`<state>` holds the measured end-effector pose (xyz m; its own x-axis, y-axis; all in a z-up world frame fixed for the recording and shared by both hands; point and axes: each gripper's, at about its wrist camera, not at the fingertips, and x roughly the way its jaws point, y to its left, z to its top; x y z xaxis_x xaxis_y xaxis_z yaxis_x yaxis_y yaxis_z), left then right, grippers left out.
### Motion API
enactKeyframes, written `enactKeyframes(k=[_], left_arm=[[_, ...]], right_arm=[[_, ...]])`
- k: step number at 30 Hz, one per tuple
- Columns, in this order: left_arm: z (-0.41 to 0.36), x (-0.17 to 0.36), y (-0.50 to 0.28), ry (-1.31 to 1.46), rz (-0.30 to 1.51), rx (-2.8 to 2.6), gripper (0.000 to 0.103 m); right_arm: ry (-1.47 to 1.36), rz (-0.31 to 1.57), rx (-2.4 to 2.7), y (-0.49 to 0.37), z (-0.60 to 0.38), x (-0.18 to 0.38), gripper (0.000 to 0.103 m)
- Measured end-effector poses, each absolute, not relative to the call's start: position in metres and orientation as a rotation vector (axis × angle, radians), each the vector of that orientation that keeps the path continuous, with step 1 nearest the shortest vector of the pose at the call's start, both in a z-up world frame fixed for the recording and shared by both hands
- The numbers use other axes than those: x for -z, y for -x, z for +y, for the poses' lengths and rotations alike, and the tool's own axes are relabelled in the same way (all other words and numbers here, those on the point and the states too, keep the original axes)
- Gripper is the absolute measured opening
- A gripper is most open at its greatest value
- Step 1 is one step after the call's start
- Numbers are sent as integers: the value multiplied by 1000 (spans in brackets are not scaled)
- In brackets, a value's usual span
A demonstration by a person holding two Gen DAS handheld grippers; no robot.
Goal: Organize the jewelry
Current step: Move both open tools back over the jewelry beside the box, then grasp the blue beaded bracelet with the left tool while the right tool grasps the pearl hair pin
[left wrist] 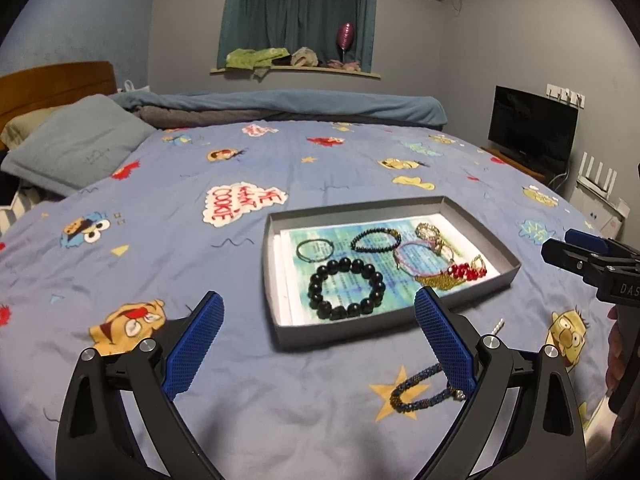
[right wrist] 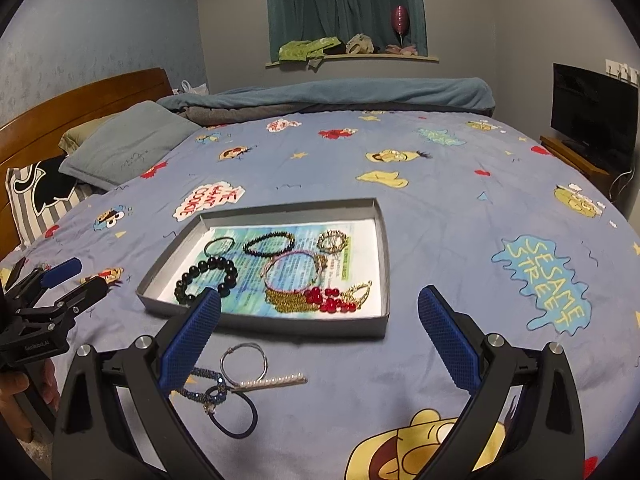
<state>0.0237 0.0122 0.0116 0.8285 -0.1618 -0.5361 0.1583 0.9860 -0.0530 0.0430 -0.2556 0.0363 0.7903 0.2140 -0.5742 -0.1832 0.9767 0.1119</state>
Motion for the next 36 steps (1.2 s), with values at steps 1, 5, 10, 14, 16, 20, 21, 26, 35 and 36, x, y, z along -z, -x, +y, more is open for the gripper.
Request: enactKeyframes(k=[1,5,10,14,16,20,21,26,35,36], left_arm=[[11,-10,-24,3,571,172,95],[5,-6,-22,-30,571,184,95],[0,-1,-23,-56,586,195,95],[-2,8,-27,-50,631,216,95],[-3,13,-27,-47,652,226,95],[-3,23,-28,-46,698,255,95],[-2,26,-28,-45,711,263,95],[-6,37,-26,-75,749,274,95],[-14,46,-19,-61,782,344,93],[-15,47,-18,-57,786,354,93]], right_arm=[[-49,627,-214,-43,-255,-34,98],[-45,640,-220,-44,-254,-26,98],[-41,650,-220,-44,-254,-19,98],[-48,649,-217,-43,-256,-15,98],[-50,651,-218,-42,-257,-12,98],[-41,678,-227,-41,-257,-3,98],[-40,686,-231,-41,-257,-1,98],[-35,700,-264,-37,-257,9,98],[-19,738,-295,-32,-257,29,97],[-19,740,-298,-32,-257,31,97]])
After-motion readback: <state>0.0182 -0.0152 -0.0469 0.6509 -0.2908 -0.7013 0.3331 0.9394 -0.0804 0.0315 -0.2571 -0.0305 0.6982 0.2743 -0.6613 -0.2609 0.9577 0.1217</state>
